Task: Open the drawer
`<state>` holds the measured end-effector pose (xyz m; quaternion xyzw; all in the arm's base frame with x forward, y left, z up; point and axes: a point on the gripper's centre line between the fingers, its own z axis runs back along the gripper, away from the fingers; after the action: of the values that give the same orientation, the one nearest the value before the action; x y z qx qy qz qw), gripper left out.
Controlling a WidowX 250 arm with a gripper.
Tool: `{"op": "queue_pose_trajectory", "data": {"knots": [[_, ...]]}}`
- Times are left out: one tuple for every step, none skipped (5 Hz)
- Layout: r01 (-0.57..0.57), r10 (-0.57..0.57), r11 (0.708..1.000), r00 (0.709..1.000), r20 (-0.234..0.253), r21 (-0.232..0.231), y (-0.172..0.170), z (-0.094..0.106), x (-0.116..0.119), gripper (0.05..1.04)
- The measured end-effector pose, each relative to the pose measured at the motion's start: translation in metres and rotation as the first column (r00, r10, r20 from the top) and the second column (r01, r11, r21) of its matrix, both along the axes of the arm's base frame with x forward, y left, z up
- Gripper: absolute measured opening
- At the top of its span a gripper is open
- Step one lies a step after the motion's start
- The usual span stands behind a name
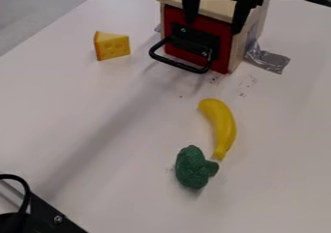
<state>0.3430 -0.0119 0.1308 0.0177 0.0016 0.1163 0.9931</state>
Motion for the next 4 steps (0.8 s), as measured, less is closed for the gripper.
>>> {"op": "queue_pose_trajectory", "data": {"knots": [[0.0, 0.0, 1.0, 0.999, -0.038, 0.0, 0.0, -0.012, -0.001, 0.999], [-0.127, 0.127, 0.992, 0.991, -0.039, 0.003, 0.005, -0.027, 0.007, 0.999], [-0.256, 0.256, 0.967, 0.966, -0.02, -0.006, 0.012, -0.039, 0.017, 0.999], [-0.418, 0.419, 0.908, 0.908, 0.033, -0.025, 0.025, -0.039, 0.025, 0.999]]}}
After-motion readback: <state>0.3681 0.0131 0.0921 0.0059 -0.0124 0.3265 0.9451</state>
